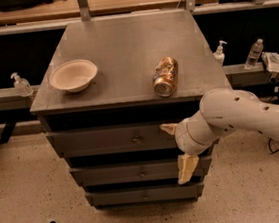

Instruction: Open top drawer

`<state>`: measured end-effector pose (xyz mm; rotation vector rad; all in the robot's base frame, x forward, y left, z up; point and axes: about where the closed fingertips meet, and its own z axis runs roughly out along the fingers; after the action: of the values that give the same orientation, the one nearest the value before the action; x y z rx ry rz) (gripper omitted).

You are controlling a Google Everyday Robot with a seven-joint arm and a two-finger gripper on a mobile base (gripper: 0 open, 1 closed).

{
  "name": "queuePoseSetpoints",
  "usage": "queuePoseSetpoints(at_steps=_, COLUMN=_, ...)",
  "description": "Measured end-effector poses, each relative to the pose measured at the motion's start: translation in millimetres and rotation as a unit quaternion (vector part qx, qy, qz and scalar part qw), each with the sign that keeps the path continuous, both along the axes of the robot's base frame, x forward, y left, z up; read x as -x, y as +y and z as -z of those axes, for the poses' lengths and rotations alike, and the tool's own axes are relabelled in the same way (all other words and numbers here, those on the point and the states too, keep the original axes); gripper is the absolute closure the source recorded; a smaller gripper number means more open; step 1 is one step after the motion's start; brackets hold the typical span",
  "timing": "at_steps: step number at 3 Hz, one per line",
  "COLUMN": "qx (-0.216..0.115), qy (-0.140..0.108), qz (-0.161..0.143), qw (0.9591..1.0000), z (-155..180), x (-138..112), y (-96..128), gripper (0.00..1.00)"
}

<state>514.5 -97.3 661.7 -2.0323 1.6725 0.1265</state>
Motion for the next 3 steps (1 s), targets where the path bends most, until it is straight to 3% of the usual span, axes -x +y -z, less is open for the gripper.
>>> queuePoseSetpoints(at_steps=1, qx=-0.004, qy=-0.01, qz=0.0, qw=0.9999, z=0.8, x=-14.5, y=-2.6, gripper=0.0)
queuePoseSetpoints(at_steps=3, qx=-0.007, qy=-0.012, qz=0.0, qw=0.9999, z=0.4, x=-16.9, y=-4.0, gripper=0.0)
